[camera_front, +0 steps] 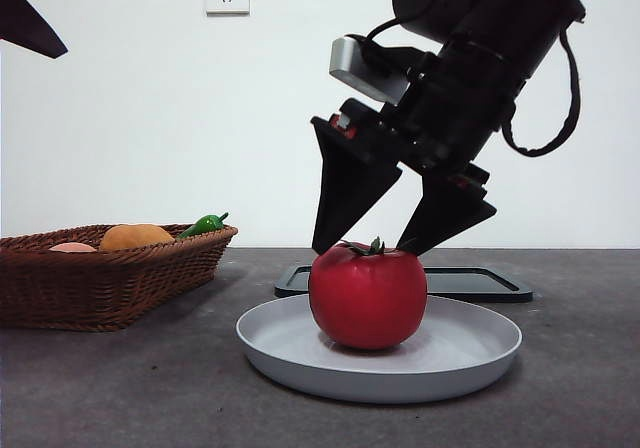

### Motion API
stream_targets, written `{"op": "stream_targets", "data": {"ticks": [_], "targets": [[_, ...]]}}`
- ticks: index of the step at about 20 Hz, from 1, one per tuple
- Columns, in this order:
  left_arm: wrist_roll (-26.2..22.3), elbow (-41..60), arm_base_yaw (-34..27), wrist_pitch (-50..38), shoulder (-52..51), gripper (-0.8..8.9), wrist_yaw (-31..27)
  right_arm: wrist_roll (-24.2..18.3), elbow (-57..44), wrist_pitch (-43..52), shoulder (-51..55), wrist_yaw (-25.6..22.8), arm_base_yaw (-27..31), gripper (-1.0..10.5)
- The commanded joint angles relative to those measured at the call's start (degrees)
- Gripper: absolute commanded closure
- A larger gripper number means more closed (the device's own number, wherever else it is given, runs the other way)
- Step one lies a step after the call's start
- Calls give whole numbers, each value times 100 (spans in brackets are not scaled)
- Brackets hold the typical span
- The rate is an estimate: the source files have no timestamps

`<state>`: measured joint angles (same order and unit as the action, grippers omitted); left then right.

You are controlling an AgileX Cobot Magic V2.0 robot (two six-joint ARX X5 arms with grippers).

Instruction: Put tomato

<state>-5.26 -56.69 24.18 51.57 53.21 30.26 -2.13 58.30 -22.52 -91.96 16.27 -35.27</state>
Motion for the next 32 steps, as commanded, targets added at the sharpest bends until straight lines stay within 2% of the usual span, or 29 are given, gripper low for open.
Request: {"op": "stream_targets", "data": {"ticks": [1,7,8,10,11,17,22,25,32], "targets": [[-72,-94,26,-39,28,318,35,46,105,22,-275,-13,-72,369],[-72,-94,26,-44,28,318,33,48,105,66,-577,-9,-79,383],[-72,-94,26,-44,28,318,35,46,105,42,-581,-22,-83,465],[-72,-94,26,-44,28,318,35,44,105,31,-581,-20,-87,712],[-72,-94,26,-44,28,318,35,46,105,31,-581,-13,-87,752],[-72,-94,26,-44,28,318,35,48,260,26,-282,-15,-74,757],[-70,-94,26,-46,28,318,33,44,1038,79,-168,-748,195,757],[-70,-94,26,-48,28,318,33,50,1311,483,-247,-774,496,757],[-68,-94,26,-44,28,318,35,63,2411,664,-1543,-745,1128,757]]}}
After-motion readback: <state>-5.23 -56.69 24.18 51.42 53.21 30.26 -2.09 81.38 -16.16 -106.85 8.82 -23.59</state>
